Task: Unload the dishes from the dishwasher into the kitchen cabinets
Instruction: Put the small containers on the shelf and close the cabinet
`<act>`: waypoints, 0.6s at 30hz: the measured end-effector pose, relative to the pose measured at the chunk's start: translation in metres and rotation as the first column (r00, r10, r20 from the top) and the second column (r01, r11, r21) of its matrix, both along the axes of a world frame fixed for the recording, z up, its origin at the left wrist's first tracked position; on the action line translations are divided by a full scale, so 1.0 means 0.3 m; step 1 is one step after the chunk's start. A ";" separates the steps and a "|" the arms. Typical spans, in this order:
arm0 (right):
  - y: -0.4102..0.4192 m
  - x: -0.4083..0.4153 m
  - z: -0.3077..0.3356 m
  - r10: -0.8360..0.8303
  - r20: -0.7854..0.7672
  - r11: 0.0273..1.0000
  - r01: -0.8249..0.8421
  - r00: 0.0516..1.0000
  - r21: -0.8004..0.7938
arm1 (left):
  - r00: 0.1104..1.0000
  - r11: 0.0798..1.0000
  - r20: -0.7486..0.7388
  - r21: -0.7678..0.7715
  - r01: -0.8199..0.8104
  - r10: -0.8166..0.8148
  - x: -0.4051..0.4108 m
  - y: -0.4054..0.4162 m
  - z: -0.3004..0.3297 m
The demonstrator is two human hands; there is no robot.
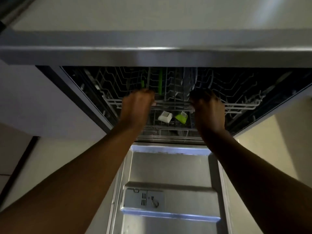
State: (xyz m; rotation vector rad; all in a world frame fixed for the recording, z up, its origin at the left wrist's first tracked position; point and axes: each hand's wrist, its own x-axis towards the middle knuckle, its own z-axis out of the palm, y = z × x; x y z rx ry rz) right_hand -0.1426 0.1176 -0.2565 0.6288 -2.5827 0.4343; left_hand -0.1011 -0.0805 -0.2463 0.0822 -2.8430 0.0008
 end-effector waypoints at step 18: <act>0.058 0.198 -0.387 0.116 0.173 0.991 -0.125 0.978 0.045 | 0.928 0.906 -0.030 0.206 0.368 -0.370 0.152 -0.077 -0.472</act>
